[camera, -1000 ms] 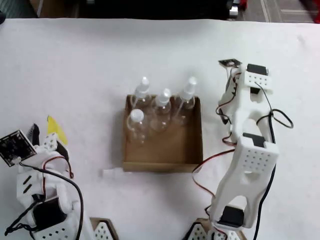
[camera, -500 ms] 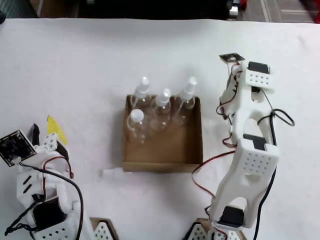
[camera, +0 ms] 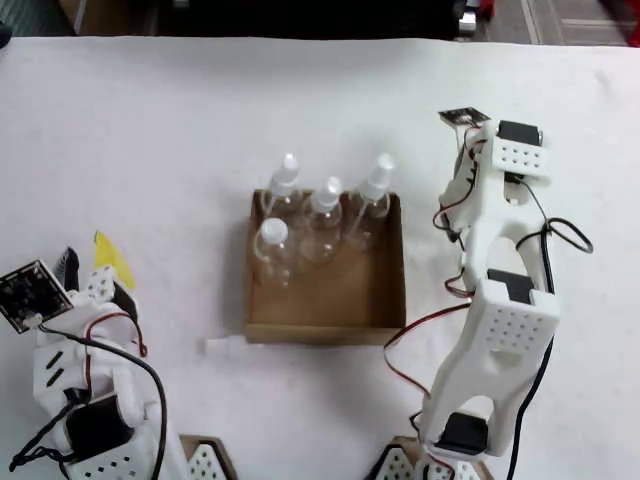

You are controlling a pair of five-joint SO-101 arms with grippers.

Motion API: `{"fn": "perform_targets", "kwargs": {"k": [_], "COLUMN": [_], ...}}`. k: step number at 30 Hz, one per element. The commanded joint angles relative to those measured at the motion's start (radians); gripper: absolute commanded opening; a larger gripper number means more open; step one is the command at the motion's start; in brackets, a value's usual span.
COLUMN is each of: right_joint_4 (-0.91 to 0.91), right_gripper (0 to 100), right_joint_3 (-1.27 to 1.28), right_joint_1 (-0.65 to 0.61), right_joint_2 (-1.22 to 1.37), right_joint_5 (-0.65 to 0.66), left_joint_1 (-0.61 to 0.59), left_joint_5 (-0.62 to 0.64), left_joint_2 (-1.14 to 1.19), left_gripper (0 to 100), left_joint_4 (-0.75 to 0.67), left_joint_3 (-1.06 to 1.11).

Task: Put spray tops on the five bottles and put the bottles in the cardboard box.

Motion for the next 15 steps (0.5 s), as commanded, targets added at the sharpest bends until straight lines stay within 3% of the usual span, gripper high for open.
{"fn": "perform_targets", "kwargs": {"k": [1, 15], "right_joint_4": [0.012, 0.038], "right_gripper": [15.9, 10.9], "right_joint_3": [-0.011, -0.002], "right_joint_1": [0.005, 0.004], "right_joint_2": [-0.068, -0.065], "right_joint_5": [0.034, 0.068], "left_joint_1": [0.012, 0.008], "left_joint_5": [-0.014, -0.014], "left_joint_2": [-0.012, -0.012], "left_gripper": [14, 14], "left_joint_4": [-0.028, -0.028], "left_joint_3": [-0.011, -0.014]}}
